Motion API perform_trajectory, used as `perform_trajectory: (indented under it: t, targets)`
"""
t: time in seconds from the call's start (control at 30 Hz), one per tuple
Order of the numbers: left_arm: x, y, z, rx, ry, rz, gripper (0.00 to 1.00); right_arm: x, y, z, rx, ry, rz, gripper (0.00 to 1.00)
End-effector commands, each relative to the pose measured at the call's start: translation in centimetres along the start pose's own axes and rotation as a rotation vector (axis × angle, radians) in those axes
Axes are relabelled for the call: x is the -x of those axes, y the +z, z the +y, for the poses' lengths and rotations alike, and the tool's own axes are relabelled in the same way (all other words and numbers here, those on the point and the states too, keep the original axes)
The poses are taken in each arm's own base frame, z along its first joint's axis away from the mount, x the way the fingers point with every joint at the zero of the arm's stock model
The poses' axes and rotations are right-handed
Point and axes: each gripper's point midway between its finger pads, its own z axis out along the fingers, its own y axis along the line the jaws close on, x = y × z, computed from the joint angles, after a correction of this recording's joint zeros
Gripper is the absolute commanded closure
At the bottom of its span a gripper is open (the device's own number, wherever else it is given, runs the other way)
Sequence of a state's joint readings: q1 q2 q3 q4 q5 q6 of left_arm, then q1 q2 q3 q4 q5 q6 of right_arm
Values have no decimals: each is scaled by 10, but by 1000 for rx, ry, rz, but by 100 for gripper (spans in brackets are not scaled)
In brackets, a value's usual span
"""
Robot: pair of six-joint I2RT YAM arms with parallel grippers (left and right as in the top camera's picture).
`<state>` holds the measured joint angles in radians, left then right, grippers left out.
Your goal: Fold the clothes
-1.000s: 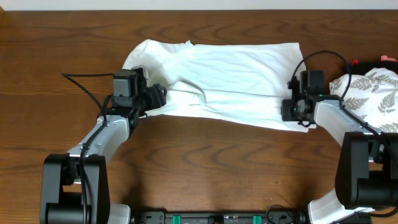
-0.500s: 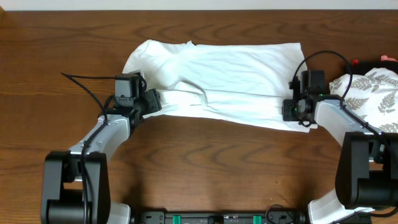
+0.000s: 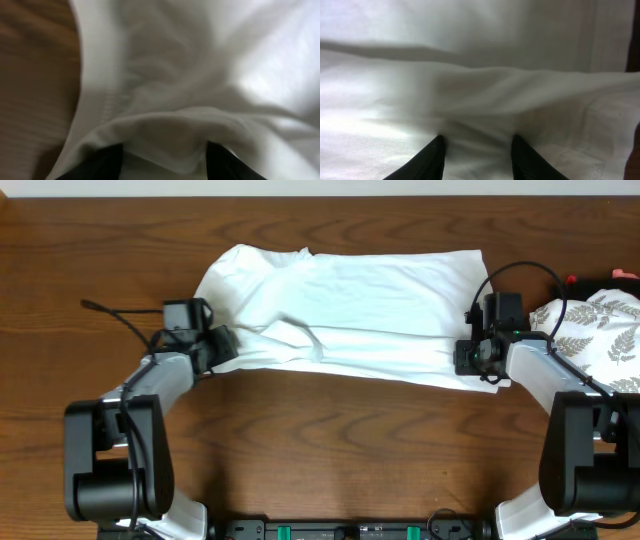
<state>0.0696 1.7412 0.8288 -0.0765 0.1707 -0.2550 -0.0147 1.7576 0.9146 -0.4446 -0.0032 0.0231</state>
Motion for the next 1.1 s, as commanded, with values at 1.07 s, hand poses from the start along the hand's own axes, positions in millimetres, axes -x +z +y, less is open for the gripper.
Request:
perform_trajectory:
  t: [1.07]
  targets:
    - [63,-132,-12,-96,8,-371,38,-60,21,-15,-54,38,200,59]
